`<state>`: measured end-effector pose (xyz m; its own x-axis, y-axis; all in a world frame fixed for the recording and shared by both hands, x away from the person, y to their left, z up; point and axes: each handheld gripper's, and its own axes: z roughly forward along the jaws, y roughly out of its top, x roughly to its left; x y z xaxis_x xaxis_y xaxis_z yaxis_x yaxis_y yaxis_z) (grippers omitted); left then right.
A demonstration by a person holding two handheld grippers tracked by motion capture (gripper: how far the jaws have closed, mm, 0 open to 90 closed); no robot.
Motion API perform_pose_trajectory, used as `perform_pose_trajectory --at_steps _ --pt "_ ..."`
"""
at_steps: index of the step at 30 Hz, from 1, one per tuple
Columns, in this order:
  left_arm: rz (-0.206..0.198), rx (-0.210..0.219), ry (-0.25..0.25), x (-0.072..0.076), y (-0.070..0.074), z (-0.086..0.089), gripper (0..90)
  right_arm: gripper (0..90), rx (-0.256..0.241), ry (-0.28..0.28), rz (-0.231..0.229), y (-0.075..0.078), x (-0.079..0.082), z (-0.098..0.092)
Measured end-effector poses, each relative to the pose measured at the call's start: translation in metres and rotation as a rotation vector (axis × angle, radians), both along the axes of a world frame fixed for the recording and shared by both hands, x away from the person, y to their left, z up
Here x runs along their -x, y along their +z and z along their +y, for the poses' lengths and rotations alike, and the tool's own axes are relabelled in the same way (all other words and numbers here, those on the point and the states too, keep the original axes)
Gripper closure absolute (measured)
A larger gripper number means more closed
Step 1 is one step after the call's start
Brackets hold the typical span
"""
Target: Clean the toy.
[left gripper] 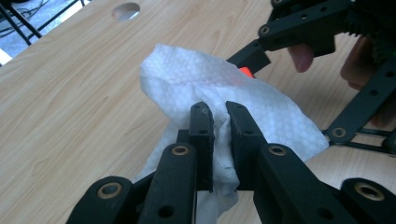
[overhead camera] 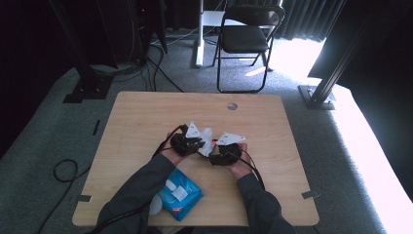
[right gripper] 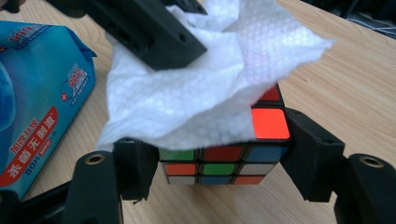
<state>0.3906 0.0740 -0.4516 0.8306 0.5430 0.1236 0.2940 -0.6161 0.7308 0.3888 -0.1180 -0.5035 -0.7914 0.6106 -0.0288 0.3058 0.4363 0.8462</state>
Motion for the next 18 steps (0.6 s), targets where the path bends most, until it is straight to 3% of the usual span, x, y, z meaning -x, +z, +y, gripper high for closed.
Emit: perform_pose_trajectory --at_steps 10,15,18 --pt "0.002 0.002 -0.055 0.008 0.000 -0.012 82.1 34.3 -0.007 -0.002 0.000 0.000 0.000 0.000" --pt "0.014 0.020 -0.060 0.008 0.000 -0.011 82.2 34.3 -0.013 -0.005 0.000 0.001 0.000 -0.001" --pt "0.000 0.016 -0.060 0.008 0.000 -0.011 82.1 34.3 -0.014 -0.005 -0.001 0.001 0.000 -0.001"
